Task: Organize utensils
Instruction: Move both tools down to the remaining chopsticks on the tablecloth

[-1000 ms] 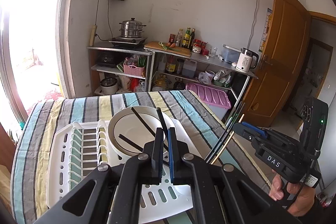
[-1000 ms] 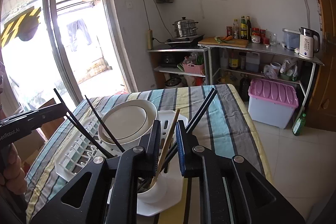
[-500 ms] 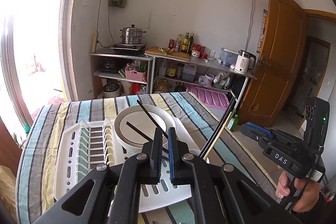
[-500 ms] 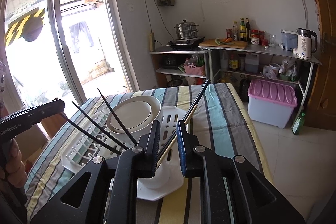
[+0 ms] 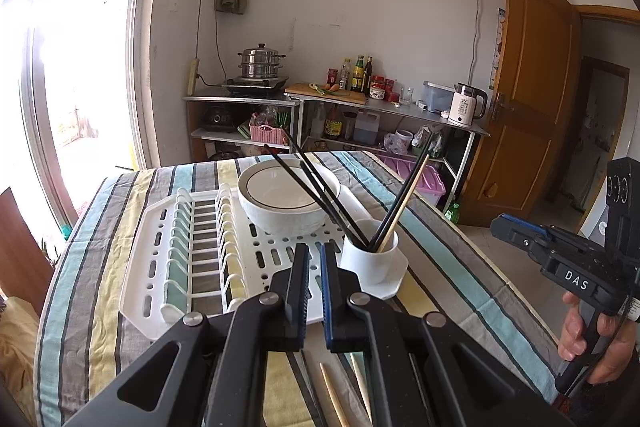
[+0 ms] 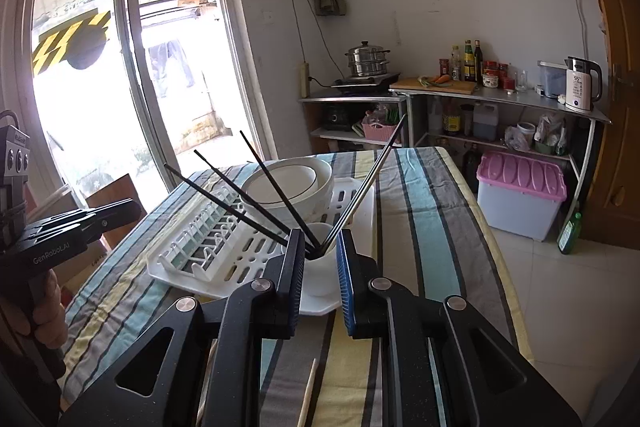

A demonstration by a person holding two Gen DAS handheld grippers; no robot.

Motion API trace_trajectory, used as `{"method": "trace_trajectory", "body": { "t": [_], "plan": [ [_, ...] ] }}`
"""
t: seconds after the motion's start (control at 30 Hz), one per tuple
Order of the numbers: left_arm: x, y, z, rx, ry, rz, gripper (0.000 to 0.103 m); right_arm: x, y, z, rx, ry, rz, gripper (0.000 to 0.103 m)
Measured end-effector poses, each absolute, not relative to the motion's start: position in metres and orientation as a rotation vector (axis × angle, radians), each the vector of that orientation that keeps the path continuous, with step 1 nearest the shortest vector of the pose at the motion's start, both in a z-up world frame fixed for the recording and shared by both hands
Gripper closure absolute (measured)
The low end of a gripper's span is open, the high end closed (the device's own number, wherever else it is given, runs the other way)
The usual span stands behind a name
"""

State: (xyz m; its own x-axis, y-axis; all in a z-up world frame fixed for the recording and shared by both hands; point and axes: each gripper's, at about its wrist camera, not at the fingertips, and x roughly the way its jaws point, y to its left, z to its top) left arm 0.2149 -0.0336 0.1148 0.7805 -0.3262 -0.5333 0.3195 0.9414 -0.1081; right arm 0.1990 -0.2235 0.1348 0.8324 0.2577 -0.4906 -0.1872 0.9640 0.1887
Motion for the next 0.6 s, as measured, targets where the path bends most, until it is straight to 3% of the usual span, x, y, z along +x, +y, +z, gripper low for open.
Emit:
{"method": "trace_trajectory", "body": {
  "t": [0.6],
  "plan": [
    [0.133,-0.019,0.046,-0.003,0.692,-0.326,0.097,0.118,-0.202,0.100,0.117,0.603,0.260,0.086]
  ]
}}
